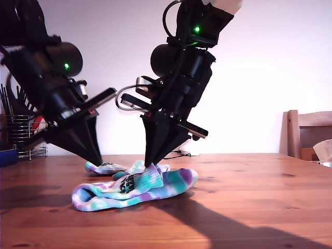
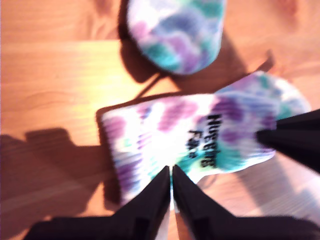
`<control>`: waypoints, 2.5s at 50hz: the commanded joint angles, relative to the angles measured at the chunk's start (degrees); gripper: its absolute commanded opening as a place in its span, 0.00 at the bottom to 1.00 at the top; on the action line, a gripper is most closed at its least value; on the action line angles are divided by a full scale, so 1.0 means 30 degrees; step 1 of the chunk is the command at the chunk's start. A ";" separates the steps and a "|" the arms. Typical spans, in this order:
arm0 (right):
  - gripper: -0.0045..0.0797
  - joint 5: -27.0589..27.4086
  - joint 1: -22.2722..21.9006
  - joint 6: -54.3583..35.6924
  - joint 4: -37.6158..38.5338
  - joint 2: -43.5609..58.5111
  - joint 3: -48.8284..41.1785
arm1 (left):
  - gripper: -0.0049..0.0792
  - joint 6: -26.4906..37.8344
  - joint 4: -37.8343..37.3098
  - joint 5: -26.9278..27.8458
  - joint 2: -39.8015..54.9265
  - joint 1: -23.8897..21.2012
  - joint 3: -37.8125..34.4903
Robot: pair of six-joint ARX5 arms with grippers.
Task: Fold the socks in front of you. After folding them, place them to the right side.
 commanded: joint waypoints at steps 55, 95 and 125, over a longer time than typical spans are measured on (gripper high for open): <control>0.04 0.0000 0.0007 -0.1166 0.0758 0.0189 0.0058 | 0.03 0.2229 1.5606 -0.4663 -0.7388 -0.4306 -1.2998; 0.04 -0.0233 0.0022 -0.1158 0.0736 0.0189 0.0058 | 0.03 0.4255 1.8542 -0.6040 -0.4401 -0.4153 -1.3879; 0.04 -0.0648 0.0430 -0.1158 0.0393 0.0189 0.0058 | 0.03 0.5071 2.0072 -0.6229 -0.3621 -0.3548 -1.3879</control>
